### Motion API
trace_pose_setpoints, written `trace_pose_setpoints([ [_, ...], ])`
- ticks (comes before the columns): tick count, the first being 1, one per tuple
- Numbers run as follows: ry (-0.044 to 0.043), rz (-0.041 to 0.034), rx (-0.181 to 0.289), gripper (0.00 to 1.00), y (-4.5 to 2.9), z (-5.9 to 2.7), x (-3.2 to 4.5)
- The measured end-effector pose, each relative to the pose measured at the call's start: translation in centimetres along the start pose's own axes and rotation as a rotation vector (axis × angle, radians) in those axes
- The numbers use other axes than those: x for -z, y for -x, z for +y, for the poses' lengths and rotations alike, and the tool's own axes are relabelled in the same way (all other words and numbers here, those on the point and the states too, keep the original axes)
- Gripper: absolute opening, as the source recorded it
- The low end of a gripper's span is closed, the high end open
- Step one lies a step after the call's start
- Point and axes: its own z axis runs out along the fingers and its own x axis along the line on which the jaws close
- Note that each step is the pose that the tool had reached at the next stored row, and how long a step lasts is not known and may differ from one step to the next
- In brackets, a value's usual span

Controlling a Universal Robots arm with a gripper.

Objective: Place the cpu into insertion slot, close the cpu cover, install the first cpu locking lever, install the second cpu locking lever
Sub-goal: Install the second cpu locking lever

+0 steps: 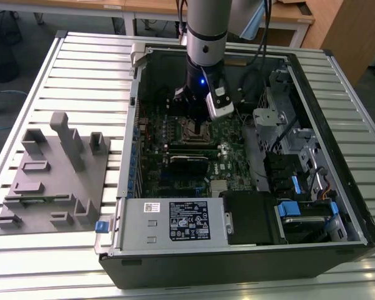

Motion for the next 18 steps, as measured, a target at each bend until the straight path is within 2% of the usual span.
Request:
trace_pose_setpoints([
  [18, 0.0001, -0.0001, 0.0, 0.1, -0.34, -0.06, -0.07],
])
